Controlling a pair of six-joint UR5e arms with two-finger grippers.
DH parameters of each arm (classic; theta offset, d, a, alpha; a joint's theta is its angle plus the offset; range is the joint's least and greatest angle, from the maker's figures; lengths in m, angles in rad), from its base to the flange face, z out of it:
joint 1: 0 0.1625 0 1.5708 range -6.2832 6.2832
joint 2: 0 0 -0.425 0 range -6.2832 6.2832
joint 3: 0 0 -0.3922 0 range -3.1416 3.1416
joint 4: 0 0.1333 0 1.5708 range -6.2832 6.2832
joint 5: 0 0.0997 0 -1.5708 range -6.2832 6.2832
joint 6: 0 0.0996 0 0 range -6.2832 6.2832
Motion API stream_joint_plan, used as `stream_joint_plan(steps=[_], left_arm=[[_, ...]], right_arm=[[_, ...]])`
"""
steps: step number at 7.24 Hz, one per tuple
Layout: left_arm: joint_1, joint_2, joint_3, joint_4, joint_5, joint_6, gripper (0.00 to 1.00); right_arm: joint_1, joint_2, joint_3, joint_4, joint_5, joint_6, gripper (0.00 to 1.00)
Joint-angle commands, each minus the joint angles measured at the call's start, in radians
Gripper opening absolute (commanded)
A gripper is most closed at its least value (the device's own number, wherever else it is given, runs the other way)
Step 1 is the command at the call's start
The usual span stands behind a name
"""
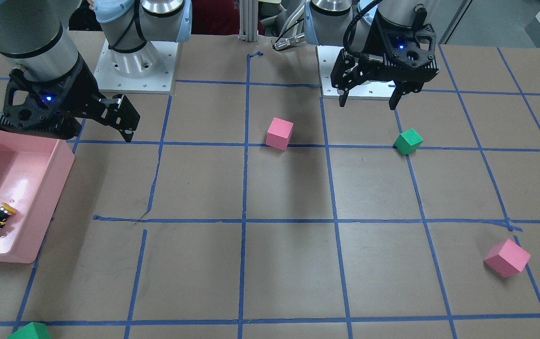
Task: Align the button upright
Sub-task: 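Move the right gripper toward the pink bin above the button switch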
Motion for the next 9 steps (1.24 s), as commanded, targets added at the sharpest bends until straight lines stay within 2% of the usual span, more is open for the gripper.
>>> stream_joint_plan(steps=[1, 6, 8, 9], left_arm=[[0.0, 0.0, 0.0, -0.001, 0.0, 0.001, 1.0], [0.0, 0.0, 0.0, -0.001, 0.0, 0.0, 1.0], [0.0, 0.0, 0.0, -0.001, 0.0, 0.0, 1.0], [0.0, 0.0, 0.0, -0.001, 0.0, 0.001, 1.0]], right_arm=[[-0.003, 0.003, 0.002, 0.004, -0.003, 0.01, 1.0], [-0.062, 0.001, 0.002, 0.007, 0.0, 0.009, 1.0], [-0.206, 0.009, 0.012, 0.005, -0.013, -0.057, 1.0], [-0.265, 0.015, 0.04, -0.045, -0.017, -0.126, 1.0]])
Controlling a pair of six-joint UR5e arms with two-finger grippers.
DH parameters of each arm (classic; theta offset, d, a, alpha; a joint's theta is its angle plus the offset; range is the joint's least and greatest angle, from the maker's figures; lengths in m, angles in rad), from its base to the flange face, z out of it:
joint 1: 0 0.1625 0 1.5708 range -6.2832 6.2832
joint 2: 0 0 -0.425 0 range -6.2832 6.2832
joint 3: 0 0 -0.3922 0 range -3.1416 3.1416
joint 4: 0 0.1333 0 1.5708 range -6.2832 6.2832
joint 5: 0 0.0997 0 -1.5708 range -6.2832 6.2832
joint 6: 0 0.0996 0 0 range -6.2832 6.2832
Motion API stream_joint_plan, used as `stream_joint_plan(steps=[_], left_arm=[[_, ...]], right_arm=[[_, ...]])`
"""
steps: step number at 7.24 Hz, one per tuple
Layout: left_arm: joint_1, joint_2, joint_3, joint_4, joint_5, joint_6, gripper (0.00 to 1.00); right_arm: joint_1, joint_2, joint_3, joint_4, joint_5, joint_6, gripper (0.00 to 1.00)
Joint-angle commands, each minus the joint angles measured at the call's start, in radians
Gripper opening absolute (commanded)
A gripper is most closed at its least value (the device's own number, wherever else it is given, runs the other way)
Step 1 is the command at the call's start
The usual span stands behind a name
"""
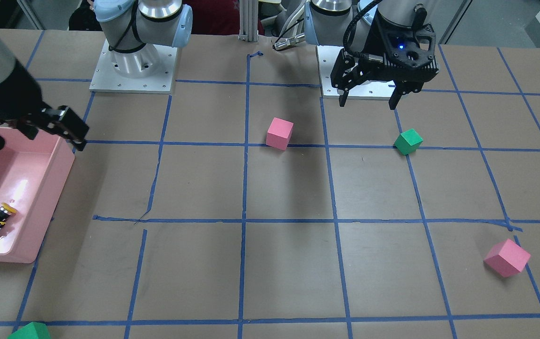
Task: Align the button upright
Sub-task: 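Lower the right gripper into the bin and grasp the yellow button switch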
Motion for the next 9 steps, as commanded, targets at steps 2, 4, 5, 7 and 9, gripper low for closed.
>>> stream_joint_plan(steps=[2, 4, 5, 7, 9], left_arm=[[0.0, 0.0, 0.0, 0.0, 0.0, 0.001, 1.0], [0.0, 0.0, 0.0, 0.0, 0.0, 0.0, 1.0], [0.0, 0.0, -0.003, 0.0, 0.0, 0.001, 1.0], [0.0, 0.011, -0.017, 0.002, 0.002, 0.001, 1.0], [0.0, 0.011, -0.017, 0.002, 0.002, 0.001, 1.0]], right_arm=[[-0.203, 0.025, 0.121, -0.227, -0.008, -0.115, 1.0], [-0.285, 0.106, 0.198, -0.468, -0.011, -0.315, 1.0], [-0.322, 0.144, 0.221, -0.497, -0.008, -0.336, 1.0], [-0.328, 0.213, 0.258, -0.632, -0.03, -0.368, 1.0], [-0.349, 0.269, 0.27, -0.7, -0.034, -0.386, 1.0]])
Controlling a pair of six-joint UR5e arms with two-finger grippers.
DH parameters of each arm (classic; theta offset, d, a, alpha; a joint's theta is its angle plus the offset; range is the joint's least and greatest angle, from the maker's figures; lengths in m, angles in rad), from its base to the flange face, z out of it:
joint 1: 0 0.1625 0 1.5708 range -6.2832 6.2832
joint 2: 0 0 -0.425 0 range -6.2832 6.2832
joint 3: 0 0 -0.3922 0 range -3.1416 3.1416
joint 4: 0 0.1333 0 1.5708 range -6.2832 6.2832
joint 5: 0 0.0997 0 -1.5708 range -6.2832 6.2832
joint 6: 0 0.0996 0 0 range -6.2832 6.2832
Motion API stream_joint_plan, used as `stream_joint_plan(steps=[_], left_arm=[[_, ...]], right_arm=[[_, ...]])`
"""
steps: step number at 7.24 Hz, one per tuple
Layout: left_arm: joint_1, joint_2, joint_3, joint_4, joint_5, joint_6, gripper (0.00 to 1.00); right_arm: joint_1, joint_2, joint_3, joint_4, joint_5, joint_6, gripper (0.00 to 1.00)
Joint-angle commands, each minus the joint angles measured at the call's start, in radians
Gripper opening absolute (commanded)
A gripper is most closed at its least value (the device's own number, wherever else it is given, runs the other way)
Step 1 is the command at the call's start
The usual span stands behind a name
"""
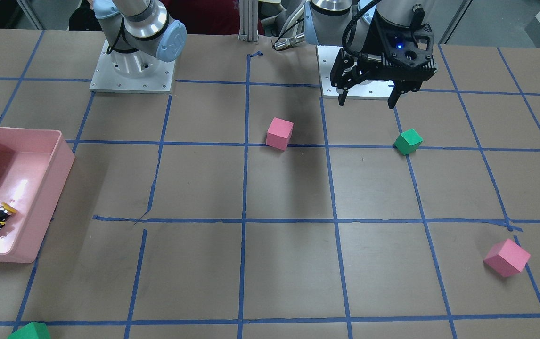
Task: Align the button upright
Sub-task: 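Lower the right gripper into the bin and grasp the yellow button switch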
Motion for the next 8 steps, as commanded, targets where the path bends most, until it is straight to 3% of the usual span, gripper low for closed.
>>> stream_joint_plan(steps=[1, 7, 8], left_arm=[[0.0, 0.001, -0.001, 0.0, -0.001, 0.0, 1.0], [0.0, 0.001, -0.001, 0.0, 0.001, 0.0, 1.0], [0.0, 0.001, -0.001, 0.0, 0.001, 0.0, 1.0]], right_arm=[[-0.043, 0.046, 0.018, -0.045, -0.001, -0.05, 1.0], [-0.066, 0.132, 0.038, -0.068, -0.013, -0.054, 0.98], [-0.067, 0.151, 0.038, -0.069, -0.015, -0.054, 0.81]])
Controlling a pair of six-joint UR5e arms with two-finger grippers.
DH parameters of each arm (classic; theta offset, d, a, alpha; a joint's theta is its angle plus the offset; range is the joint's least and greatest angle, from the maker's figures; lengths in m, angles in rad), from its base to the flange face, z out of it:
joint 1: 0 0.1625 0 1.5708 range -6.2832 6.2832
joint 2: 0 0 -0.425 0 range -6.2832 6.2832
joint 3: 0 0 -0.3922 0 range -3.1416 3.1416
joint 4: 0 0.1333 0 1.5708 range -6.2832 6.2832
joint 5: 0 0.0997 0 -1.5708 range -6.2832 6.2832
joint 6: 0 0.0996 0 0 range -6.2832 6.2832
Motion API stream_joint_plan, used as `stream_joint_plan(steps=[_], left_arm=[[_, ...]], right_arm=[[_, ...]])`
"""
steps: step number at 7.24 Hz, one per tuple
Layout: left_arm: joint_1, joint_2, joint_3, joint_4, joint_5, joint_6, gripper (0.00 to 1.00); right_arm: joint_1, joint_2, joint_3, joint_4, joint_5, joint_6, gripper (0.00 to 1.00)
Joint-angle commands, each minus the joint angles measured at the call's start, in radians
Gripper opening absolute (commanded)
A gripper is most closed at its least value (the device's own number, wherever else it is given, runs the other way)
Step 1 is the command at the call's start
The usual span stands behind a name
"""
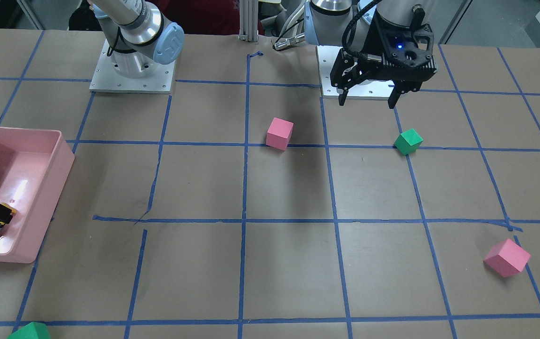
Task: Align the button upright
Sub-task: 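Lower the right gripper into the bin and grasp the yellow button switch, then lift the button switch out of the bin with the right gripper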
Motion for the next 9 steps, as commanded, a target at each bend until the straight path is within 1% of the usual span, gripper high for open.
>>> stream_joint_plan(steps=[1, 2, 3, 4, 6, 7, 8, 9], left_arm=[[0.0, 0.0, 0.0, 0.0, 0.0, 0.0, 1.0], [0.0, 0.0, 0.0, 0.0, 0.0, 0.0, 1.0], [0.0, 0.0, 0.0, 0.0, -0.001, 0.0, 1.0], [0.0, 0.0, 0.0, 0.0, 0.0, 0.0, 1.0], [0.0, 0.0, 0.0, 0.0, 0.0, 0.0, 1.0], [0.0, 0.0, 0.0, 0.0, -0.001, 0.0, 1.0], [0.0, 0.0, 0.0, 0.0, 0.0, 0.0, 1.0], [0.0, 0.0, 0.0, -0.002, 0.0, 0.0, 1.0]], right_arm=[[-0.004, 0.027, 0.002, -0.006, -0.006, -0.002, 0.59], [-0.004, 0.027, 0.009, -0.001, -0.006, -0.002, 0.15], [-0.004, 0.023, 0.014, 0.005, -0.007, -0.002, 0.0], [-0.004, 0.01, -0.003, 0.01, -0.009, 0.012, 0.0], [-0.002, -0.078, -0.015, 0.063, 0.003, 0.016, 0.0], [0.005, -0.12, -0.046, 0.147, 0.003, 0.03, 0.0], [0.008, -0.135, -0.088, 0.246, 0.01, 0.056, 0.0], [0.017, -0.145, -0.128, 0.287, 0.01, 0.058, 0.0]])
